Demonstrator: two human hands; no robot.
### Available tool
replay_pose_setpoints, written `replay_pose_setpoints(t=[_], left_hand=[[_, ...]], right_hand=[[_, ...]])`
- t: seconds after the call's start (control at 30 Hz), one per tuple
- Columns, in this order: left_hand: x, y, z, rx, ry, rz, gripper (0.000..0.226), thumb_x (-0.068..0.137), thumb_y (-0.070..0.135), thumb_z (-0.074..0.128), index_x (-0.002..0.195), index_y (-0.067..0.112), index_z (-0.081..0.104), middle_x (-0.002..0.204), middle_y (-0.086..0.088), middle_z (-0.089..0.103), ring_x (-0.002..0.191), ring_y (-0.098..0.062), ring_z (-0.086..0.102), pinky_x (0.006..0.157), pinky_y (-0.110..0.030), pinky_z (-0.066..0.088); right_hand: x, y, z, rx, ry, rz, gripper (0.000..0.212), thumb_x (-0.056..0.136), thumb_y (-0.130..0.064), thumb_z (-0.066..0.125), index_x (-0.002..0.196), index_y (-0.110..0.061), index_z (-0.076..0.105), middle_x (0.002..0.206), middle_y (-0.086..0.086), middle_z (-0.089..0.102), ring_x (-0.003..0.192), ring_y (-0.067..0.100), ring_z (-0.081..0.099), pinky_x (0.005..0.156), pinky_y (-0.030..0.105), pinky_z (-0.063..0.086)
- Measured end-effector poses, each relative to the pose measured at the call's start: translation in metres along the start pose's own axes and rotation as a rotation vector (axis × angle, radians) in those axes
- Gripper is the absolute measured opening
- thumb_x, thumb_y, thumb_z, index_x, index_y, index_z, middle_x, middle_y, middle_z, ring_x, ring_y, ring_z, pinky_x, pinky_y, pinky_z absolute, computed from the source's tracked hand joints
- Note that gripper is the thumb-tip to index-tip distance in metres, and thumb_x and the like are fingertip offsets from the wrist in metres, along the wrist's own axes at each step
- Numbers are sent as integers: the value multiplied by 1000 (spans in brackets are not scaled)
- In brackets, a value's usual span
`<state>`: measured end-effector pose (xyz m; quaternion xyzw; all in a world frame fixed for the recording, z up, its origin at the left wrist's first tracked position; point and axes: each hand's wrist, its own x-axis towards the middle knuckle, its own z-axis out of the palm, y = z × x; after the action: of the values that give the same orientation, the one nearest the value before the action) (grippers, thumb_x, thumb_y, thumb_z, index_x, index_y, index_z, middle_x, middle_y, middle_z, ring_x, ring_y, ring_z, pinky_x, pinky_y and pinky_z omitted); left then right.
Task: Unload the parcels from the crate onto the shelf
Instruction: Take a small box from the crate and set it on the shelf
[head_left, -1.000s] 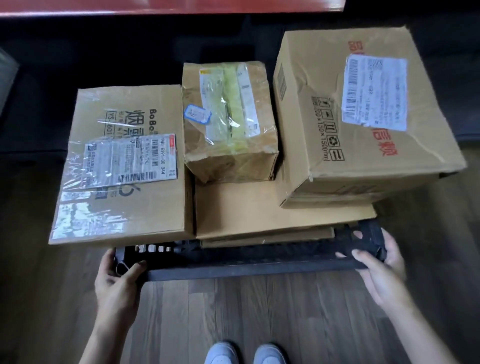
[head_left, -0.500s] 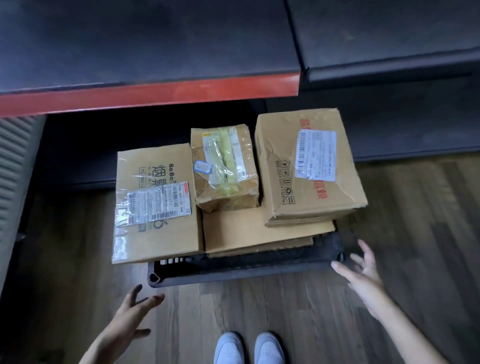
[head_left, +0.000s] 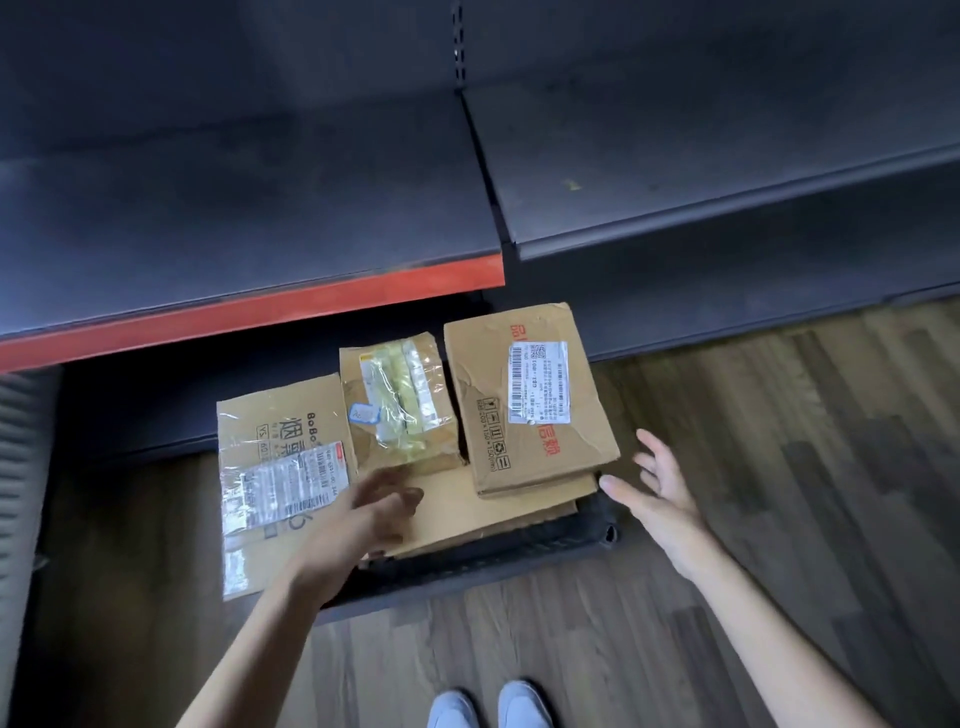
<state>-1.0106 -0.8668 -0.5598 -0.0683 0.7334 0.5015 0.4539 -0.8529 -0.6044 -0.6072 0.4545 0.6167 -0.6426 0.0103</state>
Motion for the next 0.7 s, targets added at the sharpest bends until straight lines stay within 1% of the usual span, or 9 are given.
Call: replay_pose_setpoints(t=[0.13,0.27,0.37,0.43,0.47,0.5,0.57,0.63,0.7], left_hand=[[30,35,28,29,22,115,31,92,11,54,121,24,49,120,-3,61,99,-10,59,91,-41,47],[46,34,59,6,68,126,57,89,16,61,138,26,36,126,1,45,107,-19,55,90,-43,47],[53,21,80,-92,43,140,68,87,10,62,142,32,27,119,9,47,91,-7,57,67,-24,48],[57,11,92,-163,37,148,78,85,8,65,143,37,21,113,21,51,95,-3,57,56,-15,49],[58,7,96,-186,38,143,83,84,9,67,142,42,18,114,26,50,99,-4,57,55,-18,50],[59,5,98,-202,39,136,86,82,11,69,141,46,16,117,28,50,103,-6,57,56,-24,48],[62,1,101,-227,38,143,86,82,8,68,139,49,18,126,21,50,105,-9,57,60,-28,47],[64,-3,101,-232,41,186,85,82,-1,65,142,40,21,133,9,49,107,-12,57,63,-21,54],[62,-4,100,-246,25,226,89,81,-8,63,143,38,20,137,3,49,115,-18,55,76,-20,56]], right_hand=[[15,-8,15,-1,-8,-27,78,76,-13,74,137,-38,32,148,7,31,128,12,32,101,29,27],[31,-6,24,14,37,-62,81,73,-17,76,136,-41,31,143,-4,34,125,5,29,100,28,25],[41,-4,28,39,60,-67,81,71,-17,78,134,-42,33,125,-19,37,122,1,28,98,27,25],[47,-3,31,36,70,-58,82,69,-17,78,133,-41,34,110,-31,40,115,-3,37,94,24,29],[49,-3,32,27,67,-55,84,69,-16,79,135,-39,33,105,-34,41,109,-8,43,91,21,31],[50,-4,35,14,57,-53,85,68,-15,79,137,-36,32,103,-33,44,104,-10,47,89,20,34],[52,-4,39,-24,39,-58,86,67,-12,79,138,-29,33,109,-22,54,105,2,53,92,25,40],[51,-2,41,-63,54,-78,84,66,-13,80,137,-25,38,117,-12,59,109,10,55,95,28,42],[45,-2,42,-64,65,-89,83,65,-15,81,136,-27,40,116,-14,61,107,6,56,89,23,44]])
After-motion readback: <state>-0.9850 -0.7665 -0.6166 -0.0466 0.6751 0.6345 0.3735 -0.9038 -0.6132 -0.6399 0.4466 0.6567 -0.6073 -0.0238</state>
